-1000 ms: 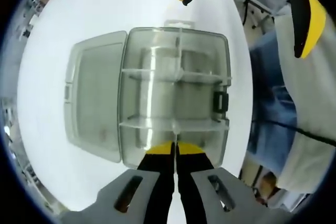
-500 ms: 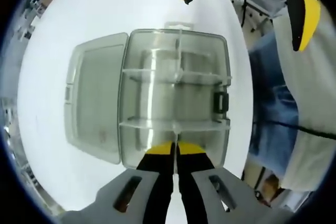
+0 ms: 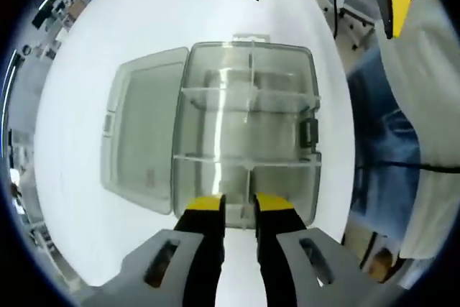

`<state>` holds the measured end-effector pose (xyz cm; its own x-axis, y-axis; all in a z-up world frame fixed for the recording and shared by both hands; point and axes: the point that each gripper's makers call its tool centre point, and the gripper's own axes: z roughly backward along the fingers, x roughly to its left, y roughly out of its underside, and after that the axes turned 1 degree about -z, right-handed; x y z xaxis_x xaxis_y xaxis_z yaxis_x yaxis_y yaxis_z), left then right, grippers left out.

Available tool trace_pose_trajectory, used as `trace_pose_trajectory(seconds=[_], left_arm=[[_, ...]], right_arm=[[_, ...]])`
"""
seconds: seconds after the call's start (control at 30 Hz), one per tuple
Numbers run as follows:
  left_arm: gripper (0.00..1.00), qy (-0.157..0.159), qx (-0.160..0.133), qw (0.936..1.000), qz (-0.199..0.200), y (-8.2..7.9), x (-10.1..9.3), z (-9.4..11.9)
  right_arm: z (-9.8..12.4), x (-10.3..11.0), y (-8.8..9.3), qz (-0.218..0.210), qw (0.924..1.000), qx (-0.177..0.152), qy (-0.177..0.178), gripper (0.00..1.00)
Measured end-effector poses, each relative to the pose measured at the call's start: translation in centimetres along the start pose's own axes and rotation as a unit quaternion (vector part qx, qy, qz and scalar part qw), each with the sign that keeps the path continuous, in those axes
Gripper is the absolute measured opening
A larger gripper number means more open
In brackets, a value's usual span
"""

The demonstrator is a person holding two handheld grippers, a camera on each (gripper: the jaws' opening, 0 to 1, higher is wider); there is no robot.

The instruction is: Insert the divider into the dual guide fixture by aligning both edges with the guide slots and pushing it downward to the bottom, including one-sided entry, uneven engagement, binding, and posture correction.

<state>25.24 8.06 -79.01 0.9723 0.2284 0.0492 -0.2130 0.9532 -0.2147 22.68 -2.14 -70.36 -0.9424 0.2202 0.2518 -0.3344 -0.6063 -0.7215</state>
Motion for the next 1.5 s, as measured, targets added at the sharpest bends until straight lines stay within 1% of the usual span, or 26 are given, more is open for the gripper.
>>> trace_pose_trajectory(seconds=[0.03, 0.1, 0.17, 0.37, 0.53, 0.63, 0.7, 0.8, 0.9, 1.17, 1.33, 1.43, 1.5], left_arm=[[0.14, -0.002, -0.002, 1.0000, 0.002, 0.1, 0.0, 0.1], [0.15, -0.013, -0.023, 0.9995, 0.017, -0.3, 0.1, 0.5], [0.17, -0.011, -0.034, 0.9988, 0.034, -0.5, 0.0, 0.6], [0.18, -0.022, -0.061, 0.9962, 0.057, -0.9, -0.2, 1.5], [0.23, -0.036, -0.091, 0.9911, 0.090, -1.0, -0.3, 2.3], [0.26, -0.046, -0.110, 0.9865, 0.113, -0.9, -0.4, 2.9], [0.27, -0.053, -0.119, 0.9845, 0.118, -1.0, -0.3, 3.3], [0.30, -0.063, -0.138, 0.9780, 0.143, -1.2, 0.1, 3.8], [0.32, -0.072, -0.160, 0.9703, 0.167, -1.6, 0.3, 4.5], [0.35, -0.082, -0.191, 0.9578, 0.198, -1.8, 0.1, 5.1], [0.39, -0.085, -0.223, 0.9451, 0.223, -2.1, 0.1, 5.7], [0.40, -0.087, -0.236, 0.9399, 0.231, -2.2, -0.1, 5.9], [0.42, -0.090, -0.247, 0.9352, 0.238, -2.3, -0.1, 6.1]], right_arm=[[0.0, 0.0, 0.0, 0.000, 1.0000, 0.000, 0.001, 0.44], [0.1, 0.0, 0.1, 0.000, 1.0000, 0.000, 0.000, 0.44], [0.1, 0.0, 0.2, -0.001, 1.0000, 0.000, 0.001, 0.44], [0.2, -0.1, 0.4, -0.002, 1.0000, 0.001, 0.002, 0.44], [0.2, -0.1, 0.6, -0.002, 1.0000, 0.005, 0.001, 0.45], [0.3, -0.3, 0.7, -0.002, 1.0000, 0.004, 0.002, 0.45], [0.4, -0.4, 0.8, -0.002, 1.0000, 0.005, 0.002, 0.46], [0.4, -0.4, 0.9, -0.001, 1.0000, 0.006, 0.002, 0.46], [0.4, -0.4, 1.1, -0.002, 1.0000, 0.009, 0.001, 0.47], [0.6, -0.7, 1.7, -0.002, 0.9999, 0.016, 0.002, 0.48], [0.7, -0.9, 2.2, -0.002, 0.9998, 0.021, 0.002, 0.48], [0.8, -1.1, 2.5, -0.003, 0.9997, 0.022, 0.003, 0.49], [0.9, -1.2, 2.6, -0.005, 0.9997, 0.023, 0.004, 0.49]])
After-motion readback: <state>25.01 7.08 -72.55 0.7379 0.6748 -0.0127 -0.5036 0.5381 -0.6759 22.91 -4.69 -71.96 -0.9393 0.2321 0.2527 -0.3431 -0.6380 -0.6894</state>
